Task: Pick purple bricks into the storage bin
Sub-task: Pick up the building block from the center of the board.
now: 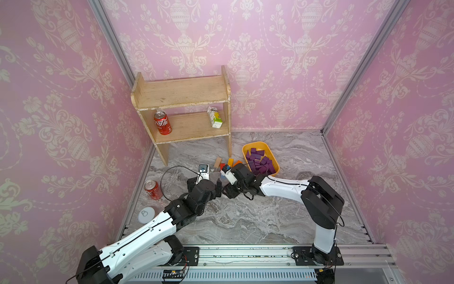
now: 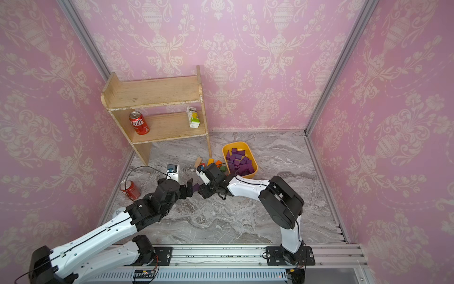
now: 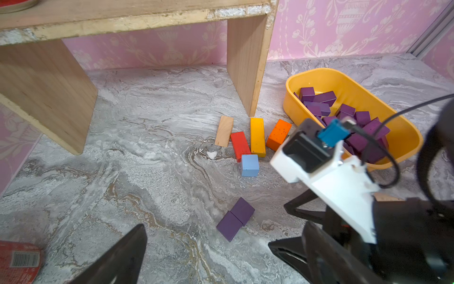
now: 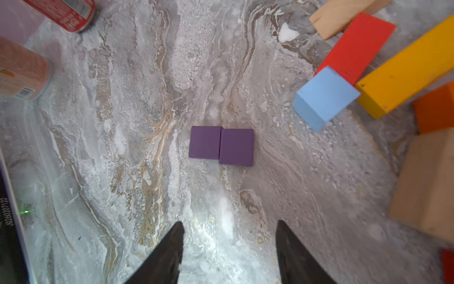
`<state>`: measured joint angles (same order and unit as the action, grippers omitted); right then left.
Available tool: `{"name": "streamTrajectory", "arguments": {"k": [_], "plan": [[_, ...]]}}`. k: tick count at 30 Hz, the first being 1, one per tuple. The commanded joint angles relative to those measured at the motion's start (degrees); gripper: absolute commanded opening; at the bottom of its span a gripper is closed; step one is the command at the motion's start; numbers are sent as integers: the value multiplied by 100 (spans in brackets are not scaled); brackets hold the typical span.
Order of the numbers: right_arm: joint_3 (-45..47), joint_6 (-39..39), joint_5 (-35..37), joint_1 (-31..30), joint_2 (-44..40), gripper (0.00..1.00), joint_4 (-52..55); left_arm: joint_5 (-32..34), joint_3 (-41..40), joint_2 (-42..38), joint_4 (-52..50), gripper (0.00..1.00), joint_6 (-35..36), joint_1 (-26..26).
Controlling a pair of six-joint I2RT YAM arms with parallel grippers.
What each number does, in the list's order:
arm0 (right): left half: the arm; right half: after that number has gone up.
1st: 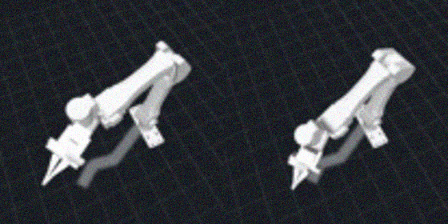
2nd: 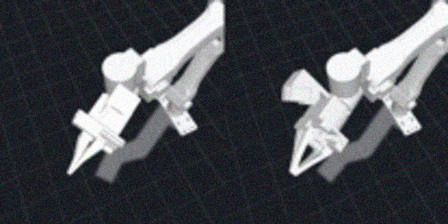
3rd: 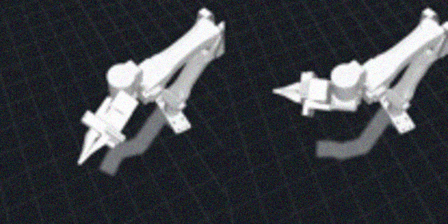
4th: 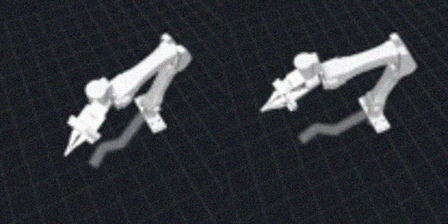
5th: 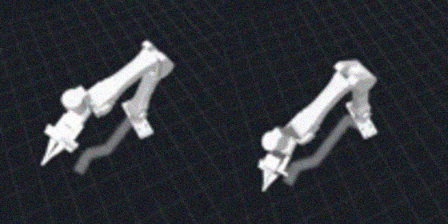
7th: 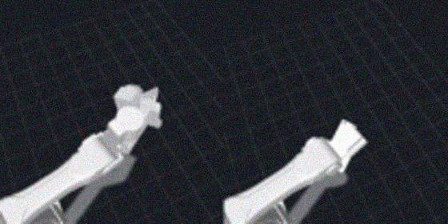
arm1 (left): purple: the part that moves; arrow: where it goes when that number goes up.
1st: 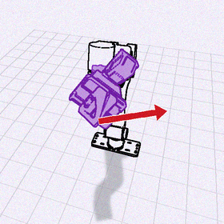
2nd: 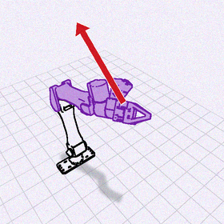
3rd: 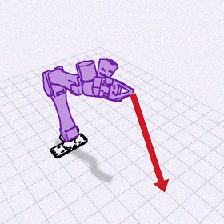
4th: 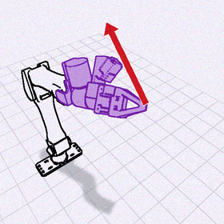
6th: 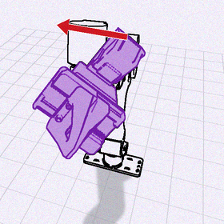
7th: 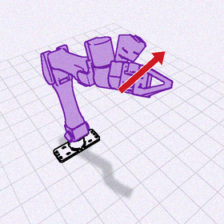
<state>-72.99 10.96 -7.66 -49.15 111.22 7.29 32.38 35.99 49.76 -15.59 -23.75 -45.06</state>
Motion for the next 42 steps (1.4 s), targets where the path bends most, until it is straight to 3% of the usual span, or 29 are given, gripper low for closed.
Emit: {"name": "streamTrajectory", "arguments": {"k": [1,7,13,33,37,42], "plan": [[-604,-301,471,-137,394,59,777,213,-179,-204,-73,99,-188,75],[-954,-335,818,-194,753,54,1057,207,-200,-282,-155,99,-175,70],[-1336,-428,692,-192,1051,47,1301,215,-246,-246,-71,99,-157,71],[-2259,-397,845,-168,1850,48,1778,233,-348,-272,50,99,-86,111],[-2071,-320,878,-131,1722,32,1565,202,-381,-276,56,99,-112,119],[-1543,-246,925,-35,1249,26,1194,201,-382,-241,145,99,-88,136]]}}
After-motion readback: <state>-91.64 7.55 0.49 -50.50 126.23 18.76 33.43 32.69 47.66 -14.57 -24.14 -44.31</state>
